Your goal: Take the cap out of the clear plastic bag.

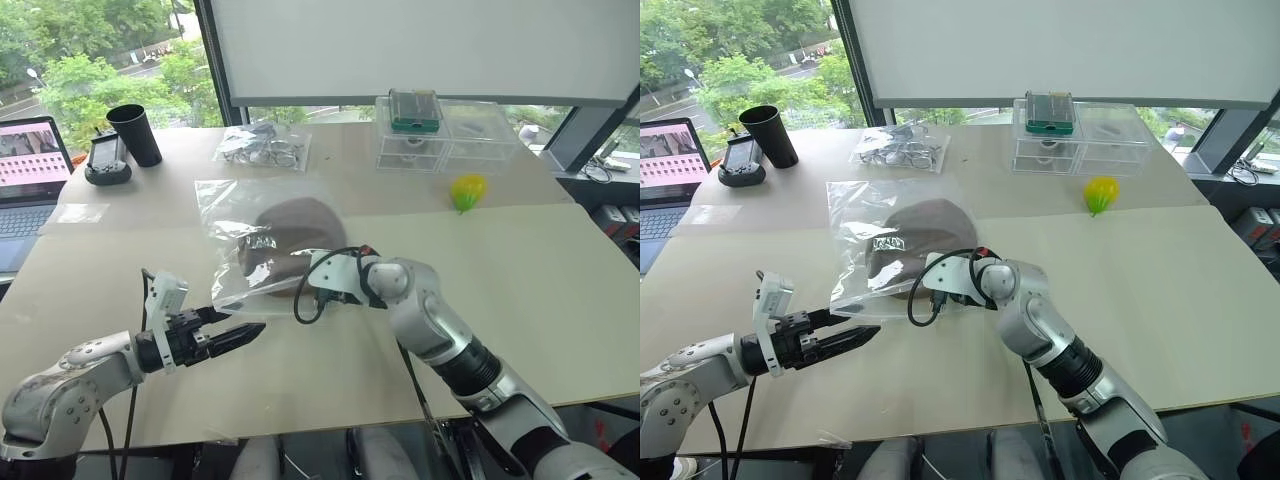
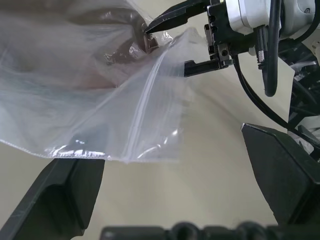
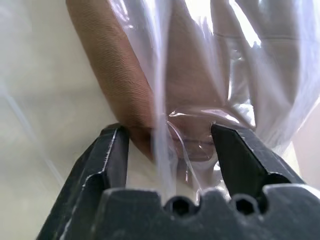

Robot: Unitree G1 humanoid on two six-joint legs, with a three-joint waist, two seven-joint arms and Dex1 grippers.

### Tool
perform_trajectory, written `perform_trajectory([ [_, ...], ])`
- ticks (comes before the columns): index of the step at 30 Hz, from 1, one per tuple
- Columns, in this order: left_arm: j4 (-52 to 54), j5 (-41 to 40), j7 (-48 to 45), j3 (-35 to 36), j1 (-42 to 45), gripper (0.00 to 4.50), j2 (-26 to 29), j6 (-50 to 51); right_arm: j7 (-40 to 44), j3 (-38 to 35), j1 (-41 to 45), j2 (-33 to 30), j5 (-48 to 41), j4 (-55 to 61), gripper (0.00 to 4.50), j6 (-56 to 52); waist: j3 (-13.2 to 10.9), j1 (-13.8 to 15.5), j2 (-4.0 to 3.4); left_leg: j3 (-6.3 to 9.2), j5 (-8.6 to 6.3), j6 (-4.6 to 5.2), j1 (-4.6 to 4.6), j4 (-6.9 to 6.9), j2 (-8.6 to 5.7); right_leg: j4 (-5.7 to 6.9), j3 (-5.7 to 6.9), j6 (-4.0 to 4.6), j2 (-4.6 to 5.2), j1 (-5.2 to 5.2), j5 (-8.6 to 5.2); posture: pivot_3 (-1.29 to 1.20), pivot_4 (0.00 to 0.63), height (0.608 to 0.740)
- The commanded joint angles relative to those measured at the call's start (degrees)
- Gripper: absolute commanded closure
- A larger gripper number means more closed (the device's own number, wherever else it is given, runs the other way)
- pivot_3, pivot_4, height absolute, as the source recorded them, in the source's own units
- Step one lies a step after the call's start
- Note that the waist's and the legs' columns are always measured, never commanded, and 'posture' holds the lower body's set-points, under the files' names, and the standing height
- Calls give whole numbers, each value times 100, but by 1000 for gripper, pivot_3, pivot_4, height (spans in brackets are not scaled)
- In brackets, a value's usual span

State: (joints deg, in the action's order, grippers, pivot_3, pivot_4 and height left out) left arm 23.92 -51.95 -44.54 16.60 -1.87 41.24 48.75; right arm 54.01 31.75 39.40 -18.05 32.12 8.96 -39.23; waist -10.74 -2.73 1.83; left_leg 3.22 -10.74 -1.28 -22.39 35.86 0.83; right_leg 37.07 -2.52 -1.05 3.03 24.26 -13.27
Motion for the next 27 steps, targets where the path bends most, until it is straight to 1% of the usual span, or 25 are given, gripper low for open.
perform_trajectory([
  [1,99,-21,-62,122,-21,0,74,-89,307,-210,-28,51,-489,663,1570,-156,0,0,0,0,0,0,-1,0,0,0,0,0,0,0,0,0,150,740],
  [4,149,40,-57,262,-46,0,185,-136,479,-214,-39,-108,-679,889,1570,-244,0,12,0,2,0,0,-1,0,0,0,1,-1,0,0,0,0,150,740],
  [6,321,-228,-51,560,10,0,340,-20,559,-260,-42,-220,-842,1037,1570,-299,-1,15,2,2,0,0,-1,1,0,0,2,-1,0,-1,0,0,150,740],
  [10,654,-492,2,859,24,0,621,99,567,-459,-23,-380,-1178,1182,1570,-397,-2,17,2,2,0,-1,-2,0,1,-3,3,-1,1,0,-1,0,150,740],
  [12,837,-711,-16,1054,65,0,818,171,546,-682,-22,-457,-1395,1217,1570,-494,-2,16,3,2,-2,-4,-2,0,0,-6,3,-1,2,0,-2,0,150,740],
  [15,975,-1213,-28,1328,499,0,1206,289,490,-1177,14,-409,-1815,1310,1570,-904,-8,20,13,3,-3,-5,-8,2,2,-4,4,-2,0,4,-2,0,150,740],
  [17,962,-1275,-15,1272,808,0,1435,314,428,-1305,33,-407,-1985,1356,1570,-1073,-9,34,19,8,-3,-5,-10,4,2,-5,9,-3,0,2,-2,0,150,740],
  [20,874,-1125,-188,1030,1281,0,1824,242,293,-1425,15,-386,-2242,1458,1570,-1288,-9,18,19,2,-3,-6,-8,2,-1,-8,6,-4,2,1,-3,0,150,740],
  [24,469,-996,-485,936,1907,0,2285,177,126,-1551,4,-393,-2587,1656,1570,-1626,-10,-7,18,-1,-4,-7,-13,-1,2,-7,2,-4,-3,11,-3,0,150,740],
  [27,351,-662,-697,672,2166,0,2523,17,11,-1733,21,-453,-2837,1768,1570,-1889,-10,0,18,0,-4,-7,-17,0,3,-5,2,-5,-5,13,-4,0,150,740],
])
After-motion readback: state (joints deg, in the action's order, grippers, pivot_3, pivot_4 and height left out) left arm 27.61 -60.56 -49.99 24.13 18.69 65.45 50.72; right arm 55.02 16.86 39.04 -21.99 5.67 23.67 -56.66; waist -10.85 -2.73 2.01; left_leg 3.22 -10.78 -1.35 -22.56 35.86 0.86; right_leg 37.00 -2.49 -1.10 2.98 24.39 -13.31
